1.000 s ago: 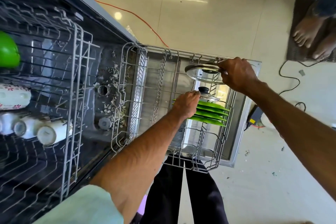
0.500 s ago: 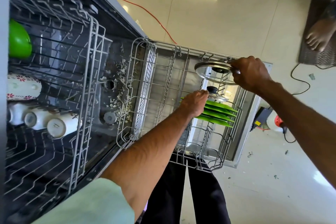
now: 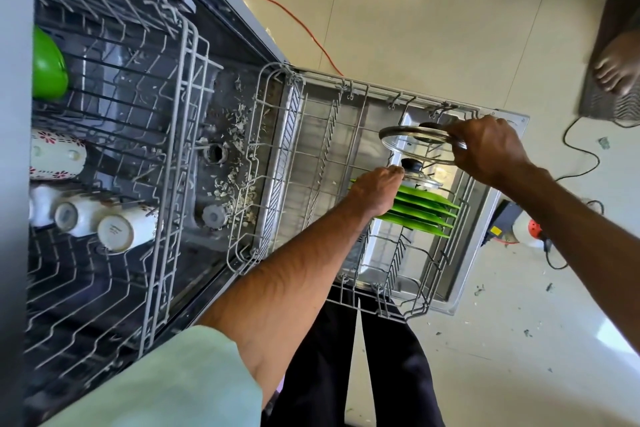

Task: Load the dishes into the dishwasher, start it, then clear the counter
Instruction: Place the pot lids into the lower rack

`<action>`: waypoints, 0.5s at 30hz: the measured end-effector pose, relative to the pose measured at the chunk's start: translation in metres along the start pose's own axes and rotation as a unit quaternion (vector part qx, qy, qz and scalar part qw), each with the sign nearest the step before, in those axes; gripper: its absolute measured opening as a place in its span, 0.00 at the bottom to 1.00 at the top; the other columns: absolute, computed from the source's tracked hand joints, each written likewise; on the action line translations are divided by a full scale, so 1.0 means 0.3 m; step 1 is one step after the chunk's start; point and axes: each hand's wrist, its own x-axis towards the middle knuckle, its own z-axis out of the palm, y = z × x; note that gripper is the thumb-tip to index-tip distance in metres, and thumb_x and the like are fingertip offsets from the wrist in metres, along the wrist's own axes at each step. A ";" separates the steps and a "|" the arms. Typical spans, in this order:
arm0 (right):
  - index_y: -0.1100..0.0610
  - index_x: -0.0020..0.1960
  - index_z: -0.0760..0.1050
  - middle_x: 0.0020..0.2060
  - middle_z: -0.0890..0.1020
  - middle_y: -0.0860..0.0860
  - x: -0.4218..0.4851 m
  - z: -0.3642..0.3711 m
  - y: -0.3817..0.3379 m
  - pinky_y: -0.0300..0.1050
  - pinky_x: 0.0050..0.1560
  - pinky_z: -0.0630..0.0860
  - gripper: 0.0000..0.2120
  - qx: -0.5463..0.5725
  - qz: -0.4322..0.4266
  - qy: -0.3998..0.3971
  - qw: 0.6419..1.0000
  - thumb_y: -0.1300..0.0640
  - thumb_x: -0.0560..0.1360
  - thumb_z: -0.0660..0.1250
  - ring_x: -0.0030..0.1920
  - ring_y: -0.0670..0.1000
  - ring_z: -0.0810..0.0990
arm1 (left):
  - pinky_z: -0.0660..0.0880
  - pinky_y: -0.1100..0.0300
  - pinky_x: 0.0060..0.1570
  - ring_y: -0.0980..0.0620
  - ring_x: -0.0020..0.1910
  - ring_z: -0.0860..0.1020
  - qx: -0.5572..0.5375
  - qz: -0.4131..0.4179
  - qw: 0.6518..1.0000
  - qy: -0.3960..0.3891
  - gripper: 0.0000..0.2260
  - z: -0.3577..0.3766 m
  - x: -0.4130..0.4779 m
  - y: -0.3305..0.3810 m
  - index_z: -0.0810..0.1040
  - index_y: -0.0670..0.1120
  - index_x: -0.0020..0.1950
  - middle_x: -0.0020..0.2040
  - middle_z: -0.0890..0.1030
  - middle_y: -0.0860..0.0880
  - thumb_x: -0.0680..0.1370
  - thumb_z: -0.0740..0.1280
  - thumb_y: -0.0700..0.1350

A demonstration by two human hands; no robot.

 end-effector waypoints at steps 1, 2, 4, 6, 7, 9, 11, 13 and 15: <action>0.59 0.58 0.81 0.44 0.84 0.62 0.001 0.004 -0.008 0.51 0.41 0.77 0.12 0.000 0.004 -0.005 1.000 0.64 0.76 0.66 0.41 0.64 0.83 | 0.78 0.59 0.53 0.47 0.57 0.78 0.000 -0.002 1.000 -0.001 0.25 0.000 0.001 0.001 0.64 0.36 0.75 0.68 0.74 0.39 0.77 0.61 0.28; 0.59 0.57 0.81 0.44 0.84 0.62 0.003 0.009 -0.019 0.51 0.41 0.76 0.12 -0.002 0.007 -0.011 1.000 0.65 0.76 0.65 0.42 0.64 0.83 | 0.78 0.59 0.53 0.46 0.57 0.78 0.000 -0.004 1.000 -0.001 0.26 0.000 0.001 0.002 0.64 0.36 0.75 0.67 0.74 0.40 0.77 0.61 0.28; 0.59 0.60 0.80 0.44 0.84 0.63 0.009 0.017 -0.046 0.53 0.42 0.77 0.14 -0.006 0.011 -0.014 1.000 0.66 0.76 0.64 0.42 0.64 0.83 | 0.78 0.58 0.53 0.47 0.56 0.78 -0.001 -0.008 1.000 -0.004 0.25 0.002 0.002 0.003 0.64 0.36 0.75 0.66 0.75 0.40 0.78 0.62 0.28; 0.58 0.65 0.79 0.44 0.84 0.64 0.020 0.029 -0.073 0.53 0.44 0.78 0.18 -0.010 0.001 -0.010 1.000 0.66 0.77 0.64 0.43 0.64 0.83 | 0.78 0.59 0.52 0.47 0.56 0.78 0.001 -0.009 1.000 -0.004 0.25 0.002 0.001 0.004 0.64 0.36 0.75 0.66 0.75 0.40 0.78 0.62 0.29; 0.56 0.67 0.78 0.44 0.84 0.64 0.027 0.036 -0.083 0.52 0.45 0.78 0.19 -0.017 -0.004 -0.013 1.000 0.65 0.77 0.64 0.43 0.63 0.83 | 0.78 0.60 0.51 0.47 0.56 0.78 0.002 -0.010 1.000 -0.004 0.25 -0.002 -0.001 0.006 0.64 0.36 0.75 0.67 0.75 0.40 0.78 0.62 0.29; 0.52 0.69 0.76 0.45 0.84 0.63 0.044 0.053 -0.107 0.51 0.44 0.78 0.20 -0.051 -0.009 -0.029 0.998 0.62 0.79 0.63 0.45 0.63 0.83 | 0.76 0.59 0.50 0.46 0.58 0.78 0.003 -0.014 1.000 -0.008 0.26 -0.009 -0.004 0.011 0.62 0.37 0.76 0.69 0.74 0.40 0.78 0.62 0.30; 0.52 0.71 0.74 0.46 0.83 0.60 0.056 0.076 -0.122 0.48 0.41 0.76 0.20 -0.108 -0.019 -0.060 0.992 0.60 0.80 0.62 0.46 0.61 0.83 | 0.77 0.57 0.51 0.46 0.58 0.79 0.004 -0.019 1.000 -0.012 0.27 -0.013 -0.005 0.014 0.61 0.37 0.77 0.70 0.72 0.40 0.78 0.62 0.30; 0.52 0.73 0.71 0.50 0.83 0.61 0.059 0.101 -0.113 0.47 0.42 0.74 0.21 -0.118 -0.014 -0.081 0.990 0.60 0.81 0.61 0.49 0.62 0.82 | 0.78 0.56 0.54 0.45 0.60 0.78 0.007 -0.020 1.000 -0.015 0.27 -0.013 -0.005 0.010 0.62 0.37 0.77 0.72 0.72 0.41 0.78 0.62 0.30; 0.54 0.72 0.72 0.53 0.82 0.63 0.052 0.125 -0.075 0.49 0.46 0.77 0.20 -0.083 0.004 -0.084 0.993 0.61 0.81 0.63 0.50 0.64 0.82 | 0.77 0.53 0.61 0.44 0.66 0.75 0.011 -0.018 1.000 -0.022 0.27 -0.008 -0.004 0.001 0.61 0.37 0.77 0.73 0.70 0.40 0.78 0.62 0.30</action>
